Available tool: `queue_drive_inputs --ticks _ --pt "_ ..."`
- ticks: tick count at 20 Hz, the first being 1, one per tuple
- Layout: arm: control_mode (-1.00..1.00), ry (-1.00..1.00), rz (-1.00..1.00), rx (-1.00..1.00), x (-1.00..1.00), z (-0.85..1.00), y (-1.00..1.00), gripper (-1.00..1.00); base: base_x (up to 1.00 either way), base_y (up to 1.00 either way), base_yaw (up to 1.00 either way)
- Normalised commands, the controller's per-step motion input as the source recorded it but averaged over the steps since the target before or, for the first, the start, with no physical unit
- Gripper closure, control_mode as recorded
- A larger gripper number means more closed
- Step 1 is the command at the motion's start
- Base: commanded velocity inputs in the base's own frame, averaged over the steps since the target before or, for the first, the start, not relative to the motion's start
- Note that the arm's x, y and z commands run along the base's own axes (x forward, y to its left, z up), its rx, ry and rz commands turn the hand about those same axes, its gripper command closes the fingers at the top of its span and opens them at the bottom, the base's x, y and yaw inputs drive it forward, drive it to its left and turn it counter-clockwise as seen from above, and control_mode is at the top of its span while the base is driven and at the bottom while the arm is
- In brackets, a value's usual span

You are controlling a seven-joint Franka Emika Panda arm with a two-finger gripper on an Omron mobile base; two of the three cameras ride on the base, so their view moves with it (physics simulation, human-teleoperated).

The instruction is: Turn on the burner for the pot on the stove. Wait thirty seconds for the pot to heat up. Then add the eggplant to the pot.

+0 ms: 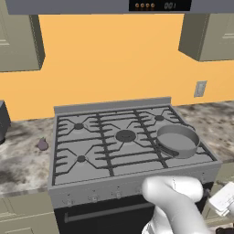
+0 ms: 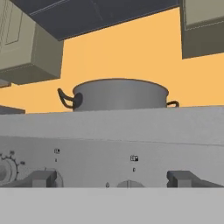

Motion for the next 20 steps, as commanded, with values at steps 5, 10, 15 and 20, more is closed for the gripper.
queue_drive_inputs --ticks 5,10,15,20 --pt "-1.0 0.0 0.0 0.01 0.13 -0.14 0.0 -1.0 0.0 0.0 0.0" --pt "-1.0 0.0 0.0 0.01 0.15 0.0 0.0 -1.0 0.0 0.0 0.0" --pt "-1.0 0.0 0.0 0.0 0.22 0.0 0.0 -1.0 0.0 0.0 0.0" --pt "-1.0 0.0 0.0 0.0 0.28 -0.02 0.0 -1.0 0.0 0.0 0.0"
